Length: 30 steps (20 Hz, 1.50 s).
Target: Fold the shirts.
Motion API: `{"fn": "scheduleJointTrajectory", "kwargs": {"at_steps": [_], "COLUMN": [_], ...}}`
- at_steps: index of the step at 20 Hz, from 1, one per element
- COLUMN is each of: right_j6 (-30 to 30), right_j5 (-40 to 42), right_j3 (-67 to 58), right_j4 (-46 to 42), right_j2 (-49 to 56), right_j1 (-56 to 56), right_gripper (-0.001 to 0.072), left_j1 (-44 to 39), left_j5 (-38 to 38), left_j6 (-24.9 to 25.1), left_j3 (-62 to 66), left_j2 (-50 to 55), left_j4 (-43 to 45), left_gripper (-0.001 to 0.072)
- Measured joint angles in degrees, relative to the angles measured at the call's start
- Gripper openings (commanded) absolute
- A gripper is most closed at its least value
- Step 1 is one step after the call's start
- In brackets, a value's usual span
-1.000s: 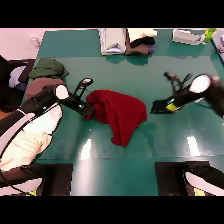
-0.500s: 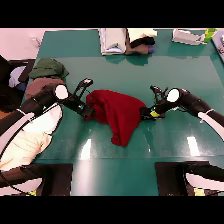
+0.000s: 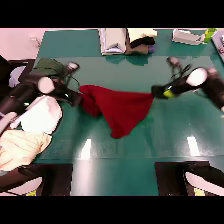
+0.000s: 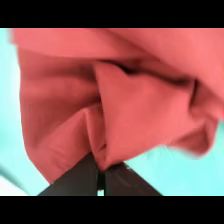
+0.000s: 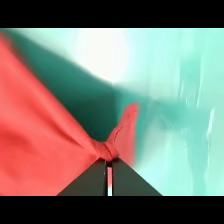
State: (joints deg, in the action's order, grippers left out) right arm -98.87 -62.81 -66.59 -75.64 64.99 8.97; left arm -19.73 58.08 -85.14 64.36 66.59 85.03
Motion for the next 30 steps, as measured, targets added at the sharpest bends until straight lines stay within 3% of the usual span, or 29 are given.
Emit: {"fn": "scheduleJointTrajectory", "kwargs": {"at_steps": [7,10,14,21,22,23,24,30], "right_j6": [2.47,2.91,3.02,2.27,1.92,1.66,1.46,0.83], "right_j5": [-4.70,-6.49,-8.28,-3.45,-3.04,-2.73,-2.49,-1.86], "right_j3": [-20.39,-23.54,-15.65,12.35,14.93,17.14,18.71,22.38], "right_j4": [-1.97,-2.19,-2.62,-2.64,-2.58,-2.54,-2.49,-2.12], "right_j2": [-13.94,-17.57,-20.48,-21.73,-21.77,-21.77,-21.81,-21.86], "right_j1": [-6.36,-6.05,-1.46,5.40,5.77,6.03,6.19,6.60], "right_gripper": [0.0016,0.0015,0.0015,0.0015,0.0015,0.0015,0.0015,0.0016], "left_j1": [3.23,3.50,3.58,3.61,3.61,3.61,3.63,3.61], "left_j5": [-0.52,-0.20,0.83,0.66,1.55,2.60,3.76,9.22], "left_j6": [-1.18,-1.22,0.39,4.96,5.27,5.55,5.75,6.05], "left_j3": [15.98,19.10,13.46,-8.68,-10.73,-12.41,-13.53,-9.53], "left_j2": [-12.35,-14.80,-13.75,-7.98,-7.56,-7.23,-6.99,-6.47], "left_j4": [2.60,0.28,-4.22,-6.40,-6.45,-6.47,-6.47,-7.87], "left_gripper": [0.0027,0.0027,0.0027,0.0030,0.0223,0.0517,0.0555,0.0556]}}
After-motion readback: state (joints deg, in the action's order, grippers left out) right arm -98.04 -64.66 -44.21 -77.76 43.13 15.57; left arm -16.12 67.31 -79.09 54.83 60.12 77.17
